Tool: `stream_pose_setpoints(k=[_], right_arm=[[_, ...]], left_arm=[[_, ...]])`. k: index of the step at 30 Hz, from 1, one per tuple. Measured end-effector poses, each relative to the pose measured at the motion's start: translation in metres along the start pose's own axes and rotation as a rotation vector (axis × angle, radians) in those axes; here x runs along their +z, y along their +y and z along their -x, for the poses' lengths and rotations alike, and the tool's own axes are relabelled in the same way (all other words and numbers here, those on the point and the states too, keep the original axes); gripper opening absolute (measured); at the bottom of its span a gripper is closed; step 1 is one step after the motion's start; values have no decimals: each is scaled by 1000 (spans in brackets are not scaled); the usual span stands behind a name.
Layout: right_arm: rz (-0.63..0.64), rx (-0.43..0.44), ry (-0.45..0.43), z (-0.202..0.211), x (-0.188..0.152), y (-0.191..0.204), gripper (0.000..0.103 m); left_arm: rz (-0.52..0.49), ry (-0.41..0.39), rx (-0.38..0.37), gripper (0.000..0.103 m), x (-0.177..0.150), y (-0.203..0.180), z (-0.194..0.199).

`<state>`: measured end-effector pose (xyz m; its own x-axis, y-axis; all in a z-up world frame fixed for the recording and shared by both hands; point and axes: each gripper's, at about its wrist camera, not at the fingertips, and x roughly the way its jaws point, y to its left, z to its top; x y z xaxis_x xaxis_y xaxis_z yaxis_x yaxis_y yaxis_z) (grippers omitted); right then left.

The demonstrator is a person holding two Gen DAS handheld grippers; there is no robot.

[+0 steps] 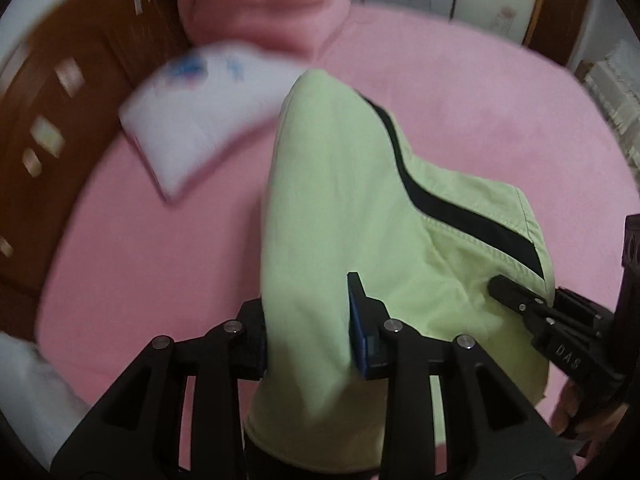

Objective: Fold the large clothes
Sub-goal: 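Carry the lifted bundle with both tools toward the folded clothes stack, then lay the bundle on the clothes stack and open both tools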

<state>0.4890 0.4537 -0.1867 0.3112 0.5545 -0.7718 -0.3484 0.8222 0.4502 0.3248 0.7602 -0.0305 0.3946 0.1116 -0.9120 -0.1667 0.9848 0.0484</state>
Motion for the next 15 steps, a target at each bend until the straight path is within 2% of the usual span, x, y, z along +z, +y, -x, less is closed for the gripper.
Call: stream_pose_setpoints(k=[1, 2, 3, 4, 5, 6, 7, 10, 12, 13, 14, 15], right_arm=[[7, -67, 155, -44, -14, -9, 22], [23, -102, 268, -69, -24, -17, 25], [38, -112, 384, -90, -37, -23, 33], [41, -22, 368, -91, -48, -25, 34], [53, 1, 324, -86, -49, -24, 38], [84, -13, 274, -78, -52, -18, 48], [127, -55, 243, -72, -56, -10, 51], [232, -79, 227, -73, -65, 19, 58], [277, -97, 223, -63, -76, 26, 67], [298, -108, 231, -66, -78, 36, 73], [310, -118, 235, -67, -81, 41, 75], [324, -134, 230, -65, -87, 48, 80]], left_arm=[[9, 76, 55, 38, -17, 8, -41], [13, 40, 91, 44, -29, 8, -53], [15, -27, 122, 46, -40, 10, -53], [19, -75, 120, 46, -46, 11, -48], [32, -129, 96, 46, -53, 15, -41], [48, -146, 83, 49, -57, 18, -38], [73, -161, 74, 50, -61, 22, -38], [144, -205, 93, 62, -68, 35, -40], [258, -219, 107, 78, -82, 29, -39], [342, -216, 109, 80, -90, 27, -35], [483, -214, 83, 81, -101, 33, -35], [556, -221, 70, 84, -105, 36, -41]])
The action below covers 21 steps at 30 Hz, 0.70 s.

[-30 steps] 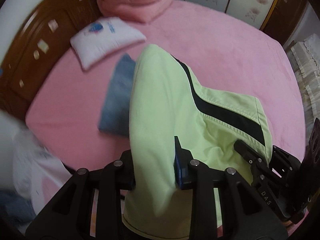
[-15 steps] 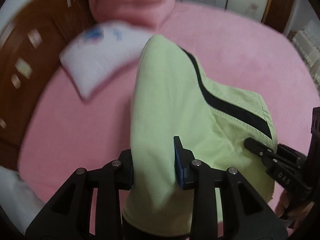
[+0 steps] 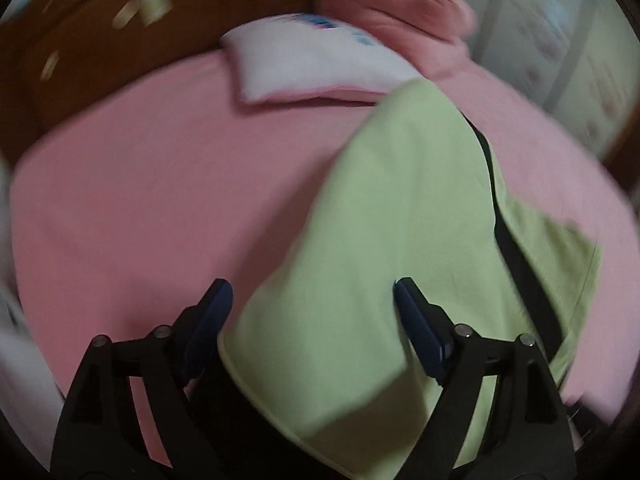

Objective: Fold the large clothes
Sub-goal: 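Lay the bundle on the clothes stack and open both tools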

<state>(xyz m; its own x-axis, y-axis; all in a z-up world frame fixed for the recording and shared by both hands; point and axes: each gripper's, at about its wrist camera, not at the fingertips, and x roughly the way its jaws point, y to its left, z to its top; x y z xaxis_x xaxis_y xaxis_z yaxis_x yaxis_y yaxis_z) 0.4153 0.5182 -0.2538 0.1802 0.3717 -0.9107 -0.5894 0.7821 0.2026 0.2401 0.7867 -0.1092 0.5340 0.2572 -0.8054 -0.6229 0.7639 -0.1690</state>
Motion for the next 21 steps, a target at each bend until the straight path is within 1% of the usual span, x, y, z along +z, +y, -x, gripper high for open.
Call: stream_pose_setpoints(k=[1, 2, 4, 5, 6, 7, 8, 9, 10, 11, 13, 15, 16, 17, 18, 21], right_arm=[[7, -22, -6, 4, -9, 10, 88], [8, -37, -3, 4, -16, 16, 89], [-23, -46, 29, 5, -29, 25, 90], [-41, -37, 41, 9, -40, 21, 93], [-64, -14, 59, 11, -53, 20, 99], [-77, 17, 84, 12, -65, 19, 101], [-77, 27, 112, 13, -80, 18, 101], [-70, 14, 133, 13, -89, 18, 101], [-53, -25, 177, 13, -107, 15, 101], [-45, -46, 201, 14, -116, 12, 102], [-36, -95, 260, 21, -148, 0, 102], [-57, -138, 312, 35, -180, -18, 102], [-87, -154, 335, 43, -197, -28, 102], [-116, -166, 351, 49, -208, -37, 102], [-179, -190, 374, 62, -229, -54, 102], [-342, -251, 402, 94, -276, -95, 102]], left_arm=[[64, -11, 7, 87, -7, 4, 5], [100, -24, 29, 90, -16, 6, 12], [112, -77, 107, 92, -42, 0, 32], [106, -91, 146, 92, -52, -4, 39], [94, -77, 172, 92, -65, -10, 45], [74, -42, 175, 92, -77, -14, 47], [53, -4, 176, 92, -96, -21, 54], [34, 34, 177, 92, -108, -28, 58], [20, 57, 176, 92, -118, -36, 61], [-1, 91, 170, 92, -133, -45, 65], [-39, 146, 163, 92, -161, -63, 74], [-87, 238, 159, 92, -192, -88, 77], [-107, 272, 153, 92, -206, -98, 80], [-147, 320, 135, 92, -223, -116, 81], [-179, 339, 125, 92, -234, -129, 83], [-279, 358, 111, 92, -273, -179, 100]])
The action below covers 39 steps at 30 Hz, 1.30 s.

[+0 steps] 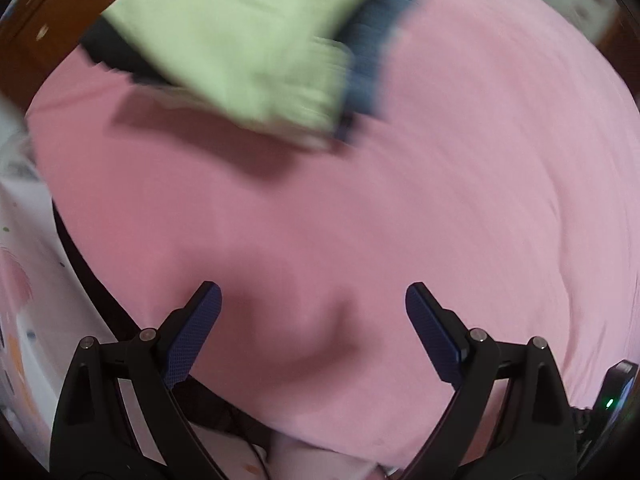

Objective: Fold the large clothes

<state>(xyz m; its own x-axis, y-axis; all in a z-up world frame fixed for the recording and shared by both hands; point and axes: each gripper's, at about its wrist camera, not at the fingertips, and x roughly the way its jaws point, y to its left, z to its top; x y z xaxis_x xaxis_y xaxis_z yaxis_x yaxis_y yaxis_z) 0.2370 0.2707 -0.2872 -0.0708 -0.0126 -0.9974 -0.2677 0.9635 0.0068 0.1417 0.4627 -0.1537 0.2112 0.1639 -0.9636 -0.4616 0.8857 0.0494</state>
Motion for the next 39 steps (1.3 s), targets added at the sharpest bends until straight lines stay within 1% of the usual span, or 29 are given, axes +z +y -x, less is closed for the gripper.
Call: stream_pose_setpoints(k=[1, 2, 3, 5, 7, 9, 10, 11, 12, 13, 14, 15, 16, 17, 18, 20, 21, 22, 23, 24, 26, 28, 30, 32, 33, 35, 37, 38, 39], right_arm=[[-88, -12, 12, 2, -18, -30, 102], [-135, -17, 15, 4, -28, -47, 102], [-211, -23, 12, 8, -45, -74, 102], [-288, -33, -7, 16, -68, -109, 102], [-341, -19, -54, 32, -95, -145, 102], [-343, -14, -82, 52, -113, -167, 102], [-337, -23, -116, 71, -125, -180, 102], [-332, -27, -142, 82, -124, -185, 102], [-328, -25, -160, 93, -130, -178, 102], [-323, -18, -185, 111, -135, -181, 102], [-319, -13, -204, 128, -139, -188, 102], [-317, -7, -227, 141, -155, -217, 102], [-309, 1, -262, 162, -161, -219, 102], [-304, 2, -284, 179, -159, -227, 102], [-293, -1, -308, 197, -167, -241, 102], [-270, -10, -322, 228, -177, -251, 102], [-258, 8, -335, 241, -191, -274, 102], [-238, 39, -356, 261, -195, -297, 102], [-222, 53, -373, 275, -181, -318, 102], [-210, 54, -393, 293, -183, -319, 102], [-197, 52, -439, 334, -190, -329, 102], [-185, 88, -474, 361, -188, -331, 102], [-181, 132, -490, 381, -190, -332, 102], [-189, 143, -507, 405, -196, -333, 102], [-192, 146, -517, 429, -197, -338, 102], [-188, 141, -540, 443, -207, -345, 102], [-170, 117, -567, 460, -223, -338, 103], [-170, 102, -576, 468, -231, -338, 103], [-174, 94, -578, 463, -235, -333, 103]], left_arm=[[-21, -2, -2, 92, -12, -17, 5], [-50, -10, -6, 92, -24, -41, 13], [-64, -14, -9, 92, -31, -58, 18], [-87, -18, -15, 92, -54, -100, 33], [-88, -18, -23, 92, -75, -130, 47], [-79, 4, -44, 92, -103, -169, 65], [-77, 23, -69, 92, -114, -187, 73], [-83, 50, -109, 92, -129, -211, 83], [-93, 58, -126, 92, -139, -227, 89], [-117, 60, -141, 92, -147, -247, 98], [-164, 51, -149, 92, -159, -271, 111], [-198, 42, -144, 92, -164, -285, 122], [-241, 22, -137, 92, -171, -299, 134], [-295, -7, -148, 92, -181, -318, 150], [-332, -21, -161, 92, -188, -329, 162], [-412, -70, -176, 92, -196, -352, 187], [-441, -100, -178, 92, -197, -358, 198], [-473, -143, -172, 92, -194, -366, 209], [-499, -193, -154, 92, -189, -372, 221], [-511, -233, -143, 92, -185, -376, 233], [-510, -302, -158, 92, -178, -382, 262], [-489, -366, -177, 92, -170, -382, 290], [-472, -387, -197, 92, -164, -380, 312], [-454, -394, -218, 92, -165, -377, 333], [-443, -396, -229, 92, -169, -374, 342], [-421, -396, -253, 92, -180, -371, 355], [-419, -391, -279, 92, -195, -362, 373], [-411, -392, -274, 92, -204, -359, 374], [-403, -392, -266, 92, -216, -354, 383]])
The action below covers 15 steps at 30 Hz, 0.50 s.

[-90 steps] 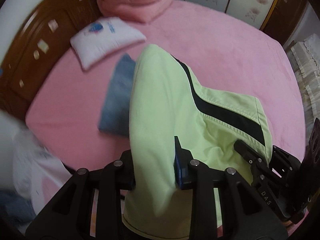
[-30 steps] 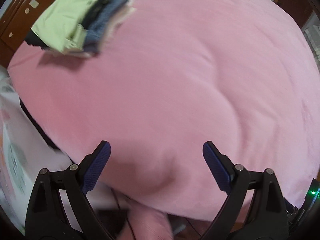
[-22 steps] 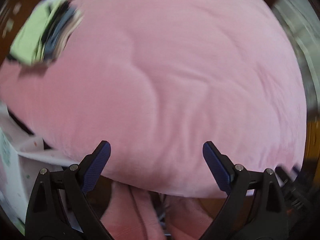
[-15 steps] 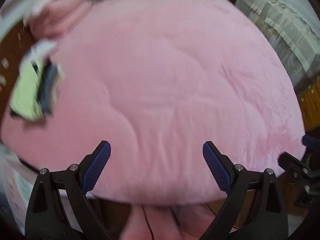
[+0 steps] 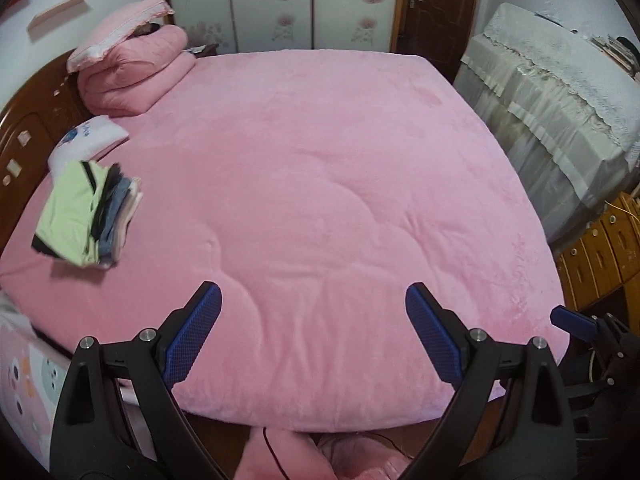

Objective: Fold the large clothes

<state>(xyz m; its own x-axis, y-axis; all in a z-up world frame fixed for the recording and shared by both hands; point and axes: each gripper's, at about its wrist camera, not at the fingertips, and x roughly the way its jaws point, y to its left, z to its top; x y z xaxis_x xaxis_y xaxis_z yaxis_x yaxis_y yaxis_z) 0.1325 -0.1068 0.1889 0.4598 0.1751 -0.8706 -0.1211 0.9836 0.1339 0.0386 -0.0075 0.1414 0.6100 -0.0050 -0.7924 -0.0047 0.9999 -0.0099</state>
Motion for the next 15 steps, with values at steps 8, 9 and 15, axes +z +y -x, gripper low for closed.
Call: stream_pose_setpoints(k=[8, 9, 15], right_arm=[[-38, -41, -12, -24, -36, -1, 103], [-40, -38, -18, -23, -36, -1, 103], [22, -44, -5, -29, -48, -3, 103]], left_arm=[[-71, 34, 78, 92, -44, -12, 1], [-78, 33, 85, 92, -45, -10, 0], [-23, 56, 73, 93, -45, 6, -5]])
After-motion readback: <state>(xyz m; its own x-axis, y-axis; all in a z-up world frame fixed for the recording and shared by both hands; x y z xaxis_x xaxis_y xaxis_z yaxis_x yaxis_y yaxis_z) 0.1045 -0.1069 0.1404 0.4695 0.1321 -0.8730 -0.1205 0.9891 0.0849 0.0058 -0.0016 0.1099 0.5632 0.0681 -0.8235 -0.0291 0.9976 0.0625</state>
